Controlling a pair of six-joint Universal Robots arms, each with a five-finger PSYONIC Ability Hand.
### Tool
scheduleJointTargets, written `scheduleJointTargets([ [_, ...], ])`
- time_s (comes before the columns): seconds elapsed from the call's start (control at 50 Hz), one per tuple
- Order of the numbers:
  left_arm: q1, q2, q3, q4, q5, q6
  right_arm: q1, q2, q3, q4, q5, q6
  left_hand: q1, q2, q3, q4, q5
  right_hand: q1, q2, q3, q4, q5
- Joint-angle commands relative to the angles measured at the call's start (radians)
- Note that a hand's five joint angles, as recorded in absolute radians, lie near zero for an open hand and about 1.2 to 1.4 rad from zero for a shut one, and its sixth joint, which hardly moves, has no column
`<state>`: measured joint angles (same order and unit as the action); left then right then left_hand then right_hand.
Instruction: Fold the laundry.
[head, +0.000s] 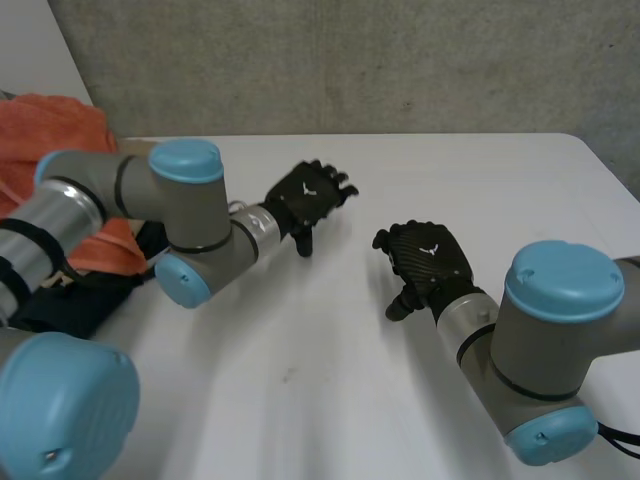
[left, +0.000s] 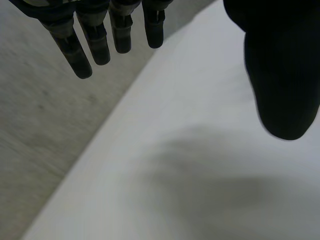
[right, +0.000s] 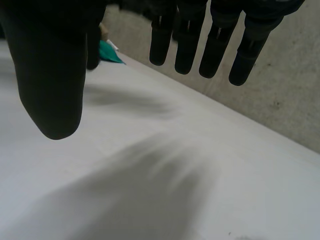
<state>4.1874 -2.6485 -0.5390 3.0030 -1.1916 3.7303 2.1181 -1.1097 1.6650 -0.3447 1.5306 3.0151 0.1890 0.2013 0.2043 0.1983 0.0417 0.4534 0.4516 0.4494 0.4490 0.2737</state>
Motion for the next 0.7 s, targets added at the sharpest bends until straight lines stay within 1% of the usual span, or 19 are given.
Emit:
scheduleJointTargets([
  [0.02,-0.007,0.166,-0.185,0.235,-0.072,-0.012,0.014,-0.019,-0.031,0.067,0.046,0.028,-0.015,-0.027,-0.03,-0.024,-0.042,-0.187,-0.185,-0.183,-0.183,-0.182],
  [0.08,-0.004,0.228,-0.243,0.281,-0.109,-0.016,0.014,-0.024,-0.031,0.056,0.059,0.028,0.03,0.018,0.015,0.021,0.003,-0.241,-0.239,-0.237,-0.236,-0.235],
  [0.1,0.003,0.267,-0.269,0.292,-0.135,-0.017,0.016,-0.03,-0.033,0.05,0.063,0.028,0.027,0.015,0.012,0.018,0.0,-0.279,-0.277,-0.275,-0.274,-0.274],
  [0.14,0.02,0.307,-0.285,0.289,-0.172,-0.015,0.014,-0.036,-0.034,0.047,0.065,0.027,-0.015,-0.027,-0.03,-0.024,-0.042,-0.279,-0.277,-0.275,-0.274,-0.274],
  [0.2,0.08,0.369,-0.274,0.235,-0.281,-0.012,0.013,-0.036,-0.037,0.049,0.059,0.012,-0.015,-0.027,-0.03,-0.024,-0.042,-0.279,-0.277,-0.275,-0.274,-0.274],
  [0.26,0.132,0.392,-0.25,0.166,-0.345,-0.015,0.016,-0.033,-0.039,0.05,0.052,-0.005,-0.015,-0.027,-0.03,-0.024,-0.042,-0.279,-0.277,-0.275,-0.274,-0.274],
  [0.28,0.173,0.401,-0.231,0.118,-0.374,-0.018,0.016,-0.03,-0.039,0.052,0.048,-0.015,-0.015,-0.027,-0.03,-0.024,-0.042,-0.279,-0.277,-0.275,-0.274,-0.274],
  [0.34,0.235,0.407,-0.213,0.053,-0.39,-0.018,0.022,-0.024,-0.039,0.056,0.036,-0.03,-0.015,-0.027,-0.03,-0.024,-0.042,-0.279,-0.277,-0.275,-0.274,-0.274],
  [0.36,0.273,0.409,-0.208,0.025,-0.39,-0.013,0.026,-0.016,-0.041,0.059,0.028,-0.039,-0.015,-0.027,-0.03,-0.024,-0.042,-0.279,-0.277,-0.275,-0.274,-0.274],
  [0.38,0.293,0.41,-0.208,0.014,-0.391,-0.012,0.028,-0.012,-0.042,0.062,0.026,-0.044,-0.015,-0.027,-0.03,-0.024,-0.042,-0.279,-0.277,-0.275,-0.274,-0.274],
  [0.42,0.327,0.412,-0.214,0.002,-0.391,-0.009,0.031,-0.005,-0.044,0.065,0.022,-0.05,-0.015,-0.027,-0.03,-0.024,-0.042,-0.279,-0.277,-0.275,-0.274,-0.274],
  [0.44,0.358,0.414,-0.225,0.002,-0.393,-0.001,0.034,0.001,-0.045,0.069,0.02,-0.054,-0.015,-0.027,-0.03,-0.024,-0.042,-0.279,-0.277,-0.275,-0.274,-0.274],
  [0.5,0.398,0.414,-0.254,0.013,-0.391,0.035,0.039,0.011,-0.047,0.073,0.02,-0.061,-0.015,-0.027,-0.03,-0.024,-0.042,-0.279,-0.277,-0.275,-0.274,-0.274],
  [0.52,0.422,0.41,-0.274,0.031,-0.39,0.077,0.04,0.017,-0.047,0.075,0.02,-0.062,-0.015,-0.027,-0.03,-0.024,-0.042,-0.279,-0.277,-0.275,-0.274,-0.274],
  [0.58,0.456,0.403,-0.303,0.091,-0.384,0.16,0.042,0.024,-0.047,0.076,0.017,-0.068,-0.015,-0.027,-0.03,-0.024,-0.042,-0.279,-0.277,-0.275,-0.274,-0.274],
  [0.6,0.473,0.391,-0.321,0.138,-0.378,0.216,0.043,0.03,-0.047,0.076,0.016,-0.074,-0.015,-0.027,-0.03,-0.024,-0.042,-0.279,-0.277,-0.275,-0.274,-0.274],
  [0.66,0.502,0.34,-0.345,0.223,-0.361,0.311,0.045,0.037,-0.048,0.076,0.014,-0.084,-0.015,-0.027,-0.03,-0.024,-0.042,-0.279,-0.277,-0.275,-0.274,-0.274],
  [0.7,0.514,0.311,-0.348,0.255,-0.35,0.345,0.048,0.041,-0.05,0.076,0.013,-0.088,-0.015,-0.027,-0.03,-0.024,-0.042,-0.279,-0.277,-0.275,-0.274,-0.274],
])
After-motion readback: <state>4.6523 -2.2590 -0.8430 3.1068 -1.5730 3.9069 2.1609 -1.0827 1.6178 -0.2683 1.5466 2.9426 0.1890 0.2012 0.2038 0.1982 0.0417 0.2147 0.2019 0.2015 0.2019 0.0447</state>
